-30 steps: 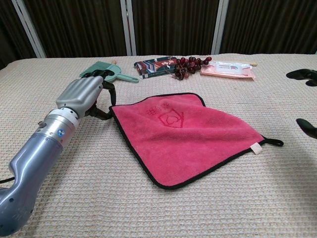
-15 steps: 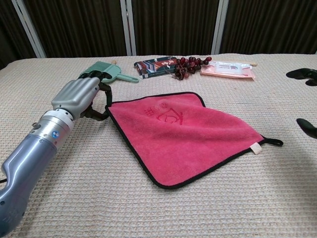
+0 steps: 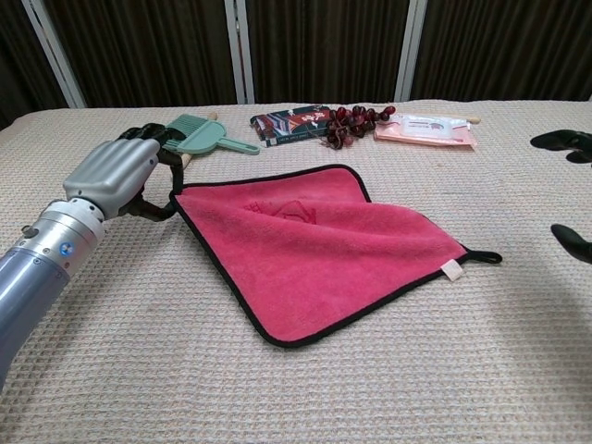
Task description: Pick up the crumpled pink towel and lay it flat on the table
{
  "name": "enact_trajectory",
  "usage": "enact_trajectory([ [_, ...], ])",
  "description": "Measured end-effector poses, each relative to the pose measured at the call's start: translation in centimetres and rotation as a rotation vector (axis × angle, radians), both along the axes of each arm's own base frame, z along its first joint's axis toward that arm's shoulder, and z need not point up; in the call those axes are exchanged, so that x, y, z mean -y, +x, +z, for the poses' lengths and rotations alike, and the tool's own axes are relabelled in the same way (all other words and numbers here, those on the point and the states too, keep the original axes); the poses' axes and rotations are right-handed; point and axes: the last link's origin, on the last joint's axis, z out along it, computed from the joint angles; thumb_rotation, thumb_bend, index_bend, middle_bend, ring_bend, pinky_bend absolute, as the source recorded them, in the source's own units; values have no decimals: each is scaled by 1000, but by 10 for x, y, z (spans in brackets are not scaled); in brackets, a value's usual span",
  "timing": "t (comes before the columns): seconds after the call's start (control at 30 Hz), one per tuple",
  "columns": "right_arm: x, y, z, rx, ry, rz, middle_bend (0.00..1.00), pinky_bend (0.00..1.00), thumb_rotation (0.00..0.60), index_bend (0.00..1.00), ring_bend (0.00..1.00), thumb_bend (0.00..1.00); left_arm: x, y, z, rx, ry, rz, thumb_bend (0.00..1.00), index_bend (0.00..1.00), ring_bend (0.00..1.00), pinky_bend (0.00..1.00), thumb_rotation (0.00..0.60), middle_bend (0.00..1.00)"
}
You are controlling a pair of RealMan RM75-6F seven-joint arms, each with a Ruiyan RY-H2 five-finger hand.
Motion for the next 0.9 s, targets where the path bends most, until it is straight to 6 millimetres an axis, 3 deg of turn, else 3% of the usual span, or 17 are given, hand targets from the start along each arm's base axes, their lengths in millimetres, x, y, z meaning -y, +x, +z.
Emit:
enact_trajectory([
  [0.1, -1, 1, 0, 0, 2, 3, 0, 0, 600, 0, 0, 477, 0, -3, 3, -9, -1, 4, 356, 496, 0, 0, 600, 75],
  [0.23, -1, 1, -2, -1, 8, 4, 0, 0, 600, 0, 0, 477, 1, -6, 3, -25, -22, 7, 157, 296, 0, 0, 600, 20],
  [0.37, -2, 1, -2, -3, 9, 2, 0, 0, 600, 0, 0, 477, 1, -8, 4, -31, -41, 10, 48, 114, 0, 0, 600, 0],
  [0.67, -2, 1, -1, -5, 8, 9, 0, 0, 600, 0, 0, 477, 4, -5, 20, 12, -50, -16, 34, 46, 0, 0, 600, 0],
  [0.9, -4, 3, -1, -11, 7, 26, 0, 0, 600, 0, 0, 471, 20, 10, 55, 115, -50, -68, 34, 46, 0, 0, 600, 0],
])
